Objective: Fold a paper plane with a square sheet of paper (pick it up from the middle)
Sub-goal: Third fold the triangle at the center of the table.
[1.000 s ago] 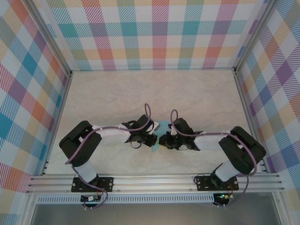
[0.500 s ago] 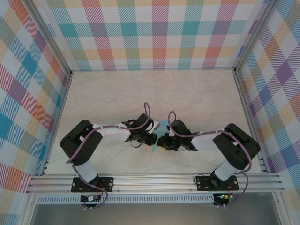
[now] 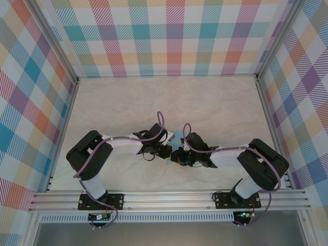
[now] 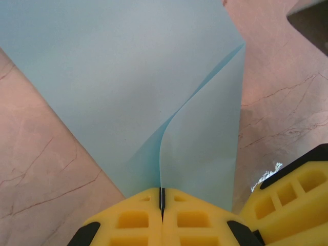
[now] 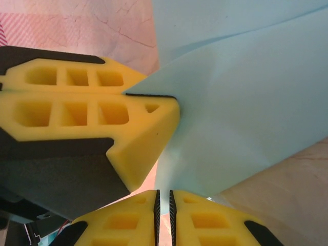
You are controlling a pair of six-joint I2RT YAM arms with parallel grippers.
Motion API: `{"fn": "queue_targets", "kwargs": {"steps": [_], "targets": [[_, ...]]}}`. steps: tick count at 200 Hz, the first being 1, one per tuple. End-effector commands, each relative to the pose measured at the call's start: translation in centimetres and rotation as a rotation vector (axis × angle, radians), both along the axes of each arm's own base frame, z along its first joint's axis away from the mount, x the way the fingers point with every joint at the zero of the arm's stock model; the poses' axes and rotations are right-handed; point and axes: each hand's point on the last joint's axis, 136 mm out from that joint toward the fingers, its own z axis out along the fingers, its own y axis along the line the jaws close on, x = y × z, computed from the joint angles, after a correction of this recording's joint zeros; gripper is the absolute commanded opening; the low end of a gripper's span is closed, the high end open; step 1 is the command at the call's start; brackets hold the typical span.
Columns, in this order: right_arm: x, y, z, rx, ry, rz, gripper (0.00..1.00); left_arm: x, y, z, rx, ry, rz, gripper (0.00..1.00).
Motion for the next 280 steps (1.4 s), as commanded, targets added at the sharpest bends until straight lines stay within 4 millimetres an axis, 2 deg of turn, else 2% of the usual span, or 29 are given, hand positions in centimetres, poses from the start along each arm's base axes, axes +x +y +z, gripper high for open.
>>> {"fn": "queue_targets", "kwargs": {"steps": [1, 54, 114, 155, 213, 280], "targets": [[0.2, 0.5, -0.2, 0.004, -0.005, -0.003, 0.16, 0.4, 0.7, -1.2, 0.032, 0.019, 0.007, 0.03], [0.0, 0.0, -2.1, -0.041, 0.023, -0.009, 0.15, 0.3, 0.7, -1.4, 0.03, 0.029, 0.008, 0.02], [-0.1, 0.2, 0.6, 0.004, -0.024, 0.003, 0.16, 0.3, 0.7, -1.4, 0.029, 0.031, 0.011, 0.03], [-0.3, 1.3, 0.6, 0.025, -0.021, 0.02, 0.16, 0.4, 0.6, -1.2, 0.025, 0.029, 0.012, 0.02], [-0.4, 1.2, -1.5, -0.022, 0.009, 0.014, 0.16, 0.5, 0.5, -1.1, 0.024, 0.03, 0.012, 0.02], [-0.9, 2.3, 1.1, 0.031, -0.043, 0.047, 0.16, 0.5, 0.5, -1.0, 0.023, 0.031, 0.013, 0.03]]}}
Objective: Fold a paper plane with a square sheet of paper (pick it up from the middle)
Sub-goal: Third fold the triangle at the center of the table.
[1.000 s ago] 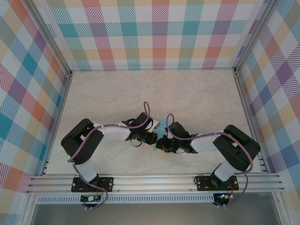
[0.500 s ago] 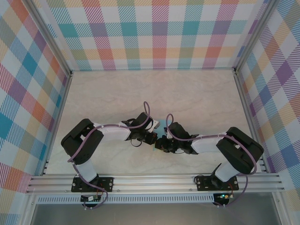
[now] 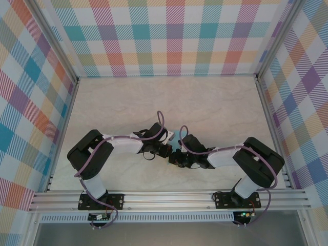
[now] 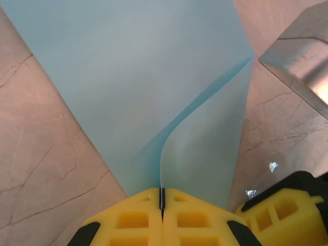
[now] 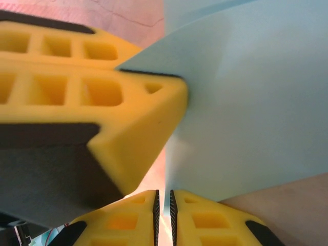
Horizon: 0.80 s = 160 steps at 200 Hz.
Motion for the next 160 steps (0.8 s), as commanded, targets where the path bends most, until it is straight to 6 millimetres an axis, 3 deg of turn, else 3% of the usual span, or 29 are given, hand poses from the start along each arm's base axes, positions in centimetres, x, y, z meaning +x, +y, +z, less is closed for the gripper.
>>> {"fn": "queue_targets", "kwargs": {"steps": [1, 20, 84, 118, 141, 160], "targets": [[0.0, 1.3, 1.7, 0.042, -0.04, 0.019, 0.16, 0.2, 0.7, -1.1, 0.034, 0.024, 0.013, 0.03], [0.1, 1.5, 1.6, 0.036, -0.041, 0.021, 0.16, 0.2, 0.7, -1.0, 0.033, 0.022, 0.012, 0.03], [0.1, 1.1, -1.9, -0.048, 0.02, 0.007, 0.15, 0.3, 0.7, -1.0, 0.034, 0.022, 0.016, 0.02], [0.3, 0.1, 0.4, -0.074, -0.037, -0.004, 0.17, 0.2, 0.7, -0.8, 0.03, 0.026, 0.016, 0.03], [1.0, -2.5, 2.1, -0.158, -0.097, -0.058, 0.24, 0.4, 0.6, 0.3, 0.009, 0.015, 0.034, 0.05], [1.9, -4.4, 3.0, -0.167, -0.109, -0.102, 0.26, 0.5, 0.5, 1.8, -0.013, 0.002, 0.049, 0.16]]}}
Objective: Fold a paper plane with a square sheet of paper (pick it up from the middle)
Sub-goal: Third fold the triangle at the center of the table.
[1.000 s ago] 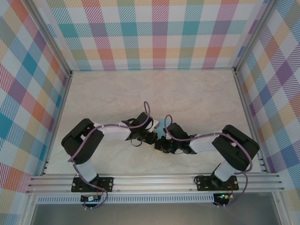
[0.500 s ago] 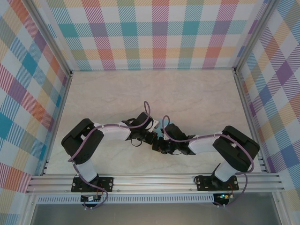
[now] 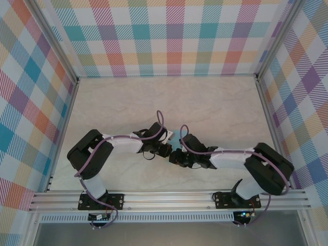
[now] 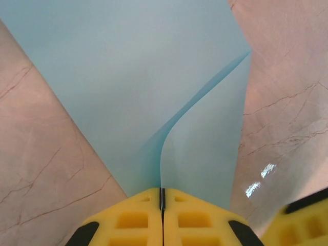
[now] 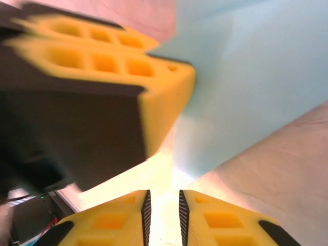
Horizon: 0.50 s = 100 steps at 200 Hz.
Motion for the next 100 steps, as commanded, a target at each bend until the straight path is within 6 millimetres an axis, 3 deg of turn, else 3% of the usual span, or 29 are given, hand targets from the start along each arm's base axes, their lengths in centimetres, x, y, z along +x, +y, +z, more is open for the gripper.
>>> {"fn": "queue_targets", "kwargs": {"steps": [1, 21, 49, 100], "targets": [[1.4, -3.0, 0.7, -0.087, -0.038, -0.066, 0.26, 0.3, 0.3, 1.9, -0.015, -0.006, 0.035, 0.16], [2.5, -4.3, 1.4, -0.066, -0.038, -0.088, 0.26, 0.6, 0.3, 3.7, -0.039, -0.034, 0.053, 0.24], [3.9, -3.9, 3.0, -0.042, -0.059, -0.065, 0.26, 0.9, 0.7, 6.1, -0.06, -0.072, 0.086, 0.42], [5.5, -0.9, 3.2, 0.033, -0.031, 0.002, 0.23, 0.5, 3.7, 7.7, -0.037, -0.108, 0.222, 0.43]]}}
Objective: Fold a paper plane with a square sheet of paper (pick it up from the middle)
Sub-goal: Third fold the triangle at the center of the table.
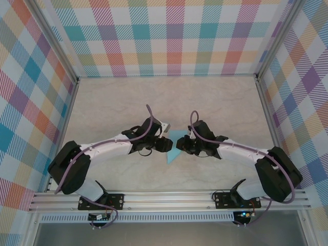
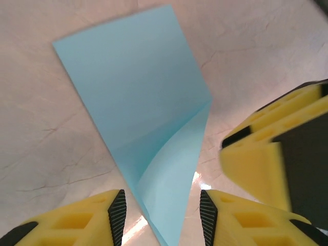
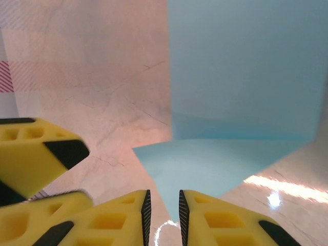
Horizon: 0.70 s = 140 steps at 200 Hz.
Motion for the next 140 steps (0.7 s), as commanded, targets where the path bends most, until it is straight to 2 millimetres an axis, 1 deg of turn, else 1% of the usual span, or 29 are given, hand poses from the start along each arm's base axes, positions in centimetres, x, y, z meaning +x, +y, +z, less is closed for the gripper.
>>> {"fn": "queue_targets", "kwargs": {"steps": [1, 10, 17, 28, 40, 55, 76, 105, 121, 140], "targets": [[0.3, 1.7, 0.3, 0.045, 0.009, 0.068, 0.23, -0.4, 2.3, 0.1, 0.025, 0.017, 0.097, 0.42], [0.5, 2.3, 0.0, 0.056, 0.022, 0.081, 0.21, -0.7, 2.6, 0.7, -0.002, 0.016, 0.117, 0.38], [0.6, 2.6, -0.2, 0.06, 0.033, 0.09, 0.2, -1.0, 2.6, 1.1, -0.03, 0.023, 0.129, 0.33], [0.9, 3.0, -0.7, 0.055, 0.046, 0.1, 0.19, -1.7, 1.9, 1.8, -0.092, 0.04, 0.108, 0.29], [1.3, 3.0, -1.3, 0.032, 0.05, 0.098, 0.18, -2.2, 1.5, 2.1, -0.128, 0.064, 0.094, 0.25], [1.9, 2.8, -2.4, -0.009, 0.062, 0.09, 0.18, -2.6, 1.0, 1.9, -0.152, 0.092, 0.08, 0.2], [2.4, 2.1, -4.1, -0.076, 0.088, 0.069, 0.17, -2.7, 0.5, 0.9, -0.153, 0.121, 0.076, 0.19], [1.9, 1.2, -6.1, -0.132, 0.141, 0.048, 0.16, -2.7, -0.9, -0.6, -0.14, 0.168, 0.048, 0.16], [1.8, 0.9, -6.7, -0.145, 0.15, 0.039, 0.16, -2.4, -1.6, -1.5, -0.125, 0.182, 0.043, 0.14], [1.7, 0.7, -6.8, -0.15, 0.152, 0.032, 0.16, -1.5, -1.7, -2.7, -0.1, 0.181, 0.083, 0.11]]}}
